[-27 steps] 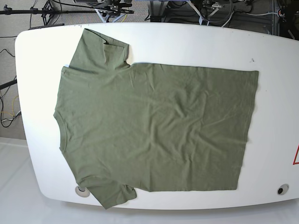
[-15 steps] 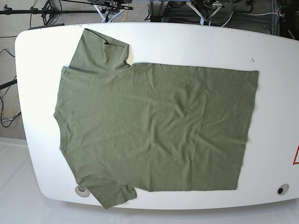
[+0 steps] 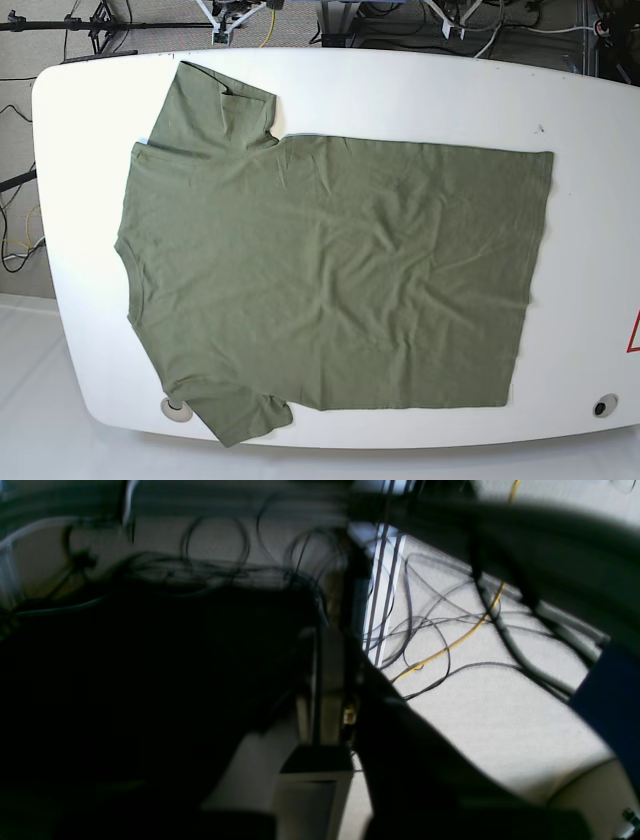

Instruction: Fold the T-shirt properly

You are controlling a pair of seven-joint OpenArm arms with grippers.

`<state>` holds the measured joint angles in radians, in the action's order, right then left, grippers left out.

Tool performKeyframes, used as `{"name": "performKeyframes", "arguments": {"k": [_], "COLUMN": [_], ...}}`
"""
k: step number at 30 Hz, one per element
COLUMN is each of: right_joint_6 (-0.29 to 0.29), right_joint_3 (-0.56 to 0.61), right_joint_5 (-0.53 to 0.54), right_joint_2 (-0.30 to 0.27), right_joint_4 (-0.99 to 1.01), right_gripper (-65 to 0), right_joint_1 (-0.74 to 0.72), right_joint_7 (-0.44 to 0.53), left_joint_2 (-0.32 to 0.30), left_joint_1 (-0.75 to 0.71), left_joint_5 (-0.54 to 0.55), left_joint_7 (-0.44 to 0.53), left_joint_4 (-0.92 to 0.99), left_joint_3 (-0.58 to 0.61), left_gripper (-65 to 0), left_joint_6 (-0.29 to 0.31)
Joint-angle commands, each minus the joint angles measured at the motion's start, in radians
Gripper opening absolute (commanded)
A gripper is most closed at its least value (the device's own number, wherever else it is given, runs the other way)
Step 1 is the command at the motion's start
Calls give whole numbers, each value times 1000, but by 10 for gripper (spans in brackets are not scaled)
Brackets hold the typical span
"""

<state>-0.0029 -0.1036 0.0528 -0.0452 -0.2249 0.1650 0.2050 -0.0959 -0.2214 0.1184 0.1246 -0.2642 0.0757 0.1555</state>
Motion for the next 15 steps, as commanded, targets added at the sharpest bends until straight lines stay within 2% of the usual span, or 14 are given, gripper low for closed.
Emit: {"name": "performKeyframes", "arguments": {"k": [1,8,15], "right_joint_6": [-6,-6,-5], "right_joint_3": [2,5,4], "right_joint_5": [1,2,3], "right_joint_2": [-10,-12,-10], "right_joint_4": [-21,-64,-54], "right_gripper": [-650,-650,-650], "right_joint_1": [28,59,52], "right_joint_7": [1,-5,-6], "left_joint_2": [-21,-44,-47], "left_joint_1": [-32,-98,-97], "left_joint_5": [4,-10,-16], "left_joint_7": [-14,-63,-53], "left_joint_4": [-37,-157,-145], "left_joint_3": [-1,6,6], "left_gripper": [-650,-650,-650], "left_joint_6": [-5,-9,-13]}}
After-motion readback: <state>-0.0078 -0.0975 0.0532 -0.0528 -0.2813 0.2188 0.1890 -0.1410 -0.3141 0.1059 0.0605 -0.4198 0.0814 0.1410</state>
